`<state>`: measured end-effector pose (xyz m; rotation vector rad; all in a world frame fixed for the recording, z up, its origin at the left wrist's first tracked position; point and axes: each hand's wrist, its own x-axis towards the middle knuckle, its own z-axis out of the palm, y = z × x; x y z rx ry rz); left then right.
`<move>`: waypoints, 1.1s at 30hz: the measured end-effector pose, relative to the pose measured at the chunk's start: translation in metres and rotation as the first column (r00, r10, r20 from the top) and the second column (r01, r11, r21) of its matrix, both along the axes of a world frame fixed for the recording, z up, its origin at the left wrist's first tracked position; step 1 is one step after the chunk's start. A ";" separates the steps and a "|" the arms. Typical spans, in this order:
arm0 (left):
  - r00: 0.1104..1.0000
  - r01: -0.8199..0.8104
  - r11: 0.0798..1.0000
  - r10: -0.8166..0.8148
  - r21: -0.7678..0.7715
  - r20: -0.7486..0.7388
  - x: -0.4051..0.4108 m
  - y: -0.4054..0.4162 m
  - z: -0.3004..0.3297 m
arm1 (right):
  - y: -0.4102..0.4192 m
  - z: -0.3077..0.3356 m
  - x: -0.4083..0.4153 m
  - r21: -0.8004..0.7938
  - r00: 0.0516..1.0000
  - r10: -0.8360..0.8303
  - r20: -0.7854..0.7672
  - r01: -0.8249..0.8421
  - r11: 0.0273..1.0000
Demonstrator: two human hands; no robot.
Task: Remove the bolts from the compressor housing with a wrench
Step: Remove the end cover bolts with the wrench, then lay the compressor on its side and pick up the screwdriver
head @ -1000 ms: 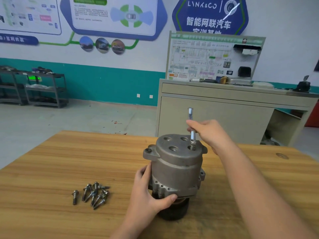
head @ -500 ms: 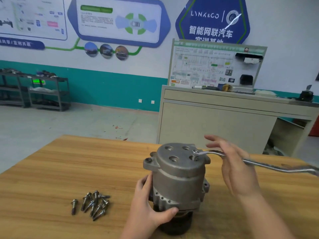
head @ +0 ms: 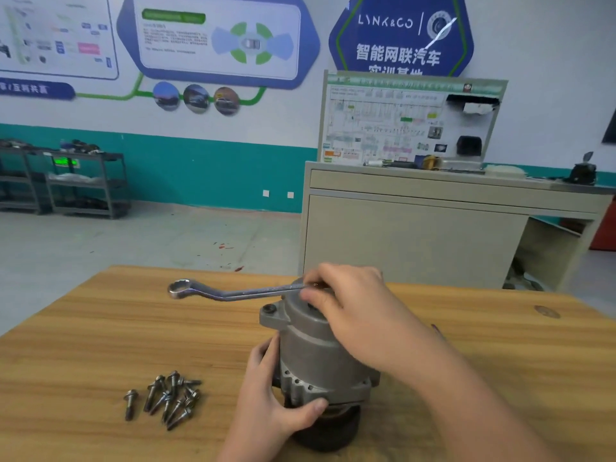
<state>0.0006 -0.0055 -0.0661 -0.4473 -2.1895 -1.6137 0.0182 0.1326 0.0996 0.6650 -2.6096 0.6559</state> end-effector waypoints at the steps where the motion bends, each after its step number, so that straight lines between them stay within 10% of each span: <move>1: 1.000 0.005 1.000 -0.005 -0.007 0.002 -0.001 -0.001 0.000 | 0.005 -0.004 0.003 -0.059 0.999 0.050 0.005 -0.050 0.997; 5: 0.999 0.005 1.000 -0.005 0.008 0.044 0.009 0.002 0.010 | 0.023 -0.006 0.004 -0.360 0.987 0.159 -0.004 -0.150 0.921; 9: 0.957 -0.204 0.958 0.239 0.202 -0.166 0.023 0.017 0.050 | 0.032 -0.008 -0.005 -0.261 0.988 0.141 -0.069 -0.154 0.953; 12: 0.961 -0.136 0.984 0.102 -0.117 -0.259 0.017 0.022 0.107 | 0.033 -0.009 -0.008 -0.091 0.942 0.170 -0.290 -0.204 0.975; 17: 0.987 0.130 0.832 -0.163 -0.540 -0.013 0.004 0.035 0.153 | 0.038 -0.003 -0.008 -0.036 0.740 0.160 -0.653 -0.241 0.970; 24: 0.995 0.074 0.827 -0.099 -0.557 -0.014 -0.006 0.046 0.150 | 0.076 -0.019 -0.012 -0.791 0.960 -0.274 -0.063 0.119 0.600; 30: 0.997 0.071 0.971 -0.070 0.227 -0.015 0.007 0.028 0.156 | 0.076 -0.056 -0.017 -0.804 0.866 0.119 0.487 0.390 0.449; 33: 0.961 -0.274 0.943 0.264 0.188 0.077 0.000 -0.029 0.133 | 0.074 -0.058 -0.020 -0.834 0.838 0.217 0.501 0.402 0.377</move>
